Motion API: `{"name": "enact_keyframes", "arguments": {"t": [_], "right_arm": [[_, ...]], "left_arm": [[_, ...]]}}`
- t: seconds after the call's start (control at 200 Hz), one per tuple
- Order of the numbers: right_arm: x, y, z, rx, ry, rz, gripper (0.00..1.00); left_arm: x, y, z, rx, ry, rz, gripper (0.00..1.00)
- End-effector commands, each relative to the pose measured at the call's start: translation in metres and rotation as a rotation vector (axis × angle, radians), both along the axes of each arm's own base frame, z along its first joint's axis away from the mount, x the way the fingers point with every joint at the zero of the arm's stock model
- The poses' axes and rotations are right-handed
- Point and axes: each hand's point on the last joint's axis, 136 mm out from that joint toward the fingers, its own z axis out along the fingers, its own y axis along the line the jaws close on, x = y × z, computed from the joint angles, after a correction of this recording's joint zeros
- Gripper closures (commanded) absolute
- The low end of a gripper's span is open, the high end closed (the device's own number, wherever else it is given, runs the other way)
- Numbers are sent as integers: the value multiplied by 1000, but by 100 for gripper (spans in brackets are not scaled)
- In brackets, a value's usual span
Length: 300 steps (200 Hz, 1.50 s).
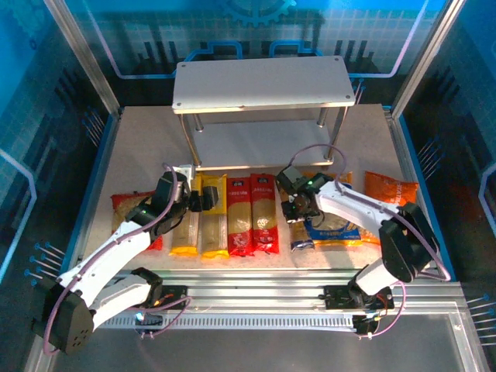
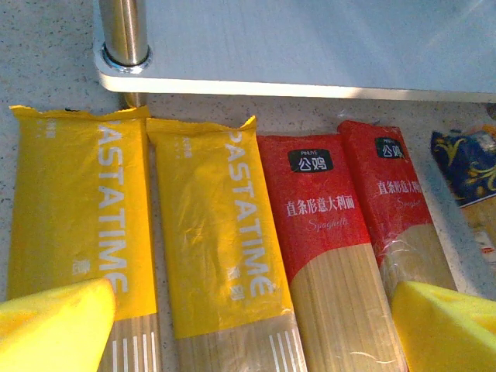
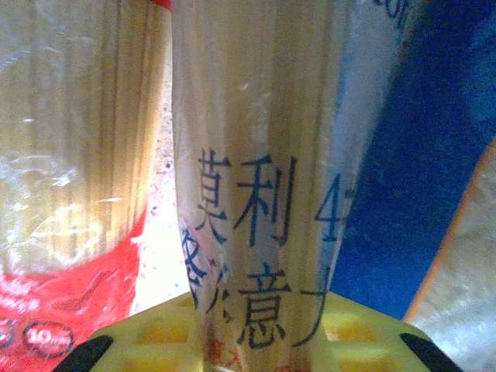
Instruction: Place and organize the pasta boxes and bags onto the shelf
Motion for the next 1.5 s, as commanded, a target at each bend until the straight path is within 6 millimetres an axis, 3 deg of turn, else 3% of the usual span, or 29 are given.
{"name": "enact_keyframes", "arguments": {"t": [0.0, 0.19, 0.47, 0.705, 0.921, 1.171, 1.496], "right_arm": [[15, -1, 52, 38, -130, 6, 83], [37, -9, 80, 17, -216, 23, 83], [127, -20, 99, -1, -350, 3, 83], [185, -24, 93, -86, -423, 2, 84], [213, -29, 91, -136, -510, -31, 84], [233, -40, 102, -192, -618, -73, 84], [262, -54, 100, -256, -699, -115, 83]], "left_arm": [[0, -3, 0, -1, 5, -4, 7], [3, -6, 0, -6, 6, -11, 7], [4, -7, 1, -4, 10, -15, 8], [1, -2, 0, 11, 13, -6, 8], [1, -1, -1, 17, 15, 1, 7], [4, -3, -2, 18, 23, -2, 8], [5, -3, -5, 19, 34, 2, 8]]}}
